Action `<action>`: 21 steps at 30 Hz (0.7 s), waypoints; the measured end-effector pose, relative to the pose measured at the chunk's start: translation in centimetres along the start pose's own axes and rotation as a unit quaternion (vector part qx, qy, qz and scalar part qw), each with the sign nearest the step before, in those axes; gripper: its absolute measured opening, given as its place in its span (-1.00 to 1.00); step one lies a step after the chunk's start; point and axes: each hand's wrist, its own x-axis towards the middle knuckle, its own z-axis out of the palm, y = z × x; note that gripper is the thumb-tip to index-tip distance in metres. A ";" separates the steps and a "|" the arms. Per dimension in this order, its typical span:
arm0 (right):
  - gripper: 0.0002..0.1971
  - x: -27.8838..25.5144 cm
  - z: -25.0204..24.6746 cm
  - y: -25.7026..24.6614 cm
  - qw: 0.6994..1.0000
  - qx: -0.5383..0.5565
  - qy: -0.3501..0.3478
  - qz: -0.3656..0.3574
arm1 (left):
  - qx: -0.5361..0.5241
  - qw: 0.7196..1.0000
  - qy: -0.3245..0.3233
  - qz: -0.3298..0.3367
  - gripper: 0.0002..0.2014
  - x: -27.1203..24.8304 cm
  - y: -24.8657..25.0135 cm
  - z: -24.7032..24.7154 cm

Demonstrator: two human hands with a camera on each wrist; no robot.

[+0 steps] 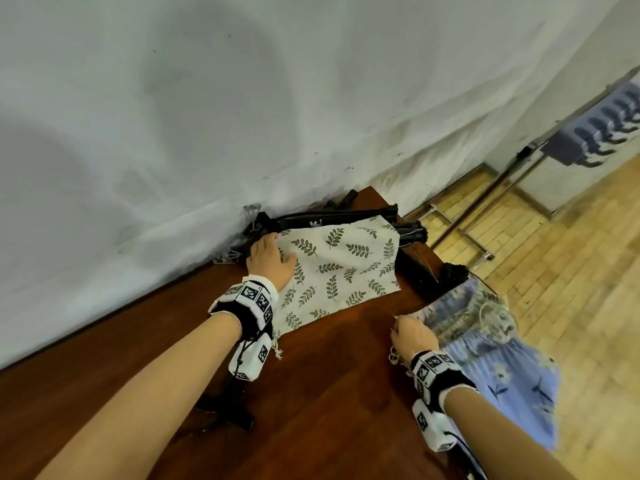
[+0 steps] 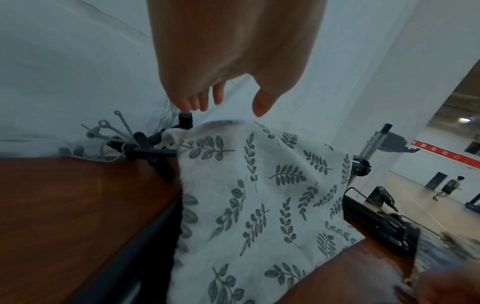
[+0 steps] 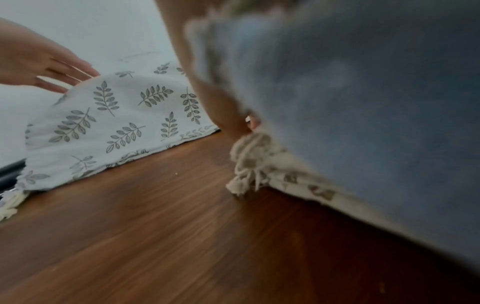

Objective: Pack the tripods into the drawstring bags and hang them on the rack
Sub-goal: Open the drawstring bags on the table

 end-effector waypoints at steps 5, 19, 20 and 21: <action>-0.81 0.0 -0.4 -1.2 0.998 -0.041 -0.023 -0.039 | 0.055 0.994 -0.089 0.019 -0.27 0.6 -0.1 0.4; -0.92 -2.0 -5.3 -2.1 0.957 0.282 0.018 -0.061 | 0.030 0.994 -0.097 -0.026 -0.35 2.8 -0.8 -0.6; -0.93 -2.2 -5.6 -2.1 0.953 0.296 0.021 -0.060 | 0.005 0.995 -0.097 -0.017 -0.45 2.4 -0.7 -0.9; -0.93 -2.4 -5.8 -2.2 0.949 0.309 0.026 -0.061 | -0.018 0.995 -0.100 -0.009 -0.55 2.0 -0.4 -1.3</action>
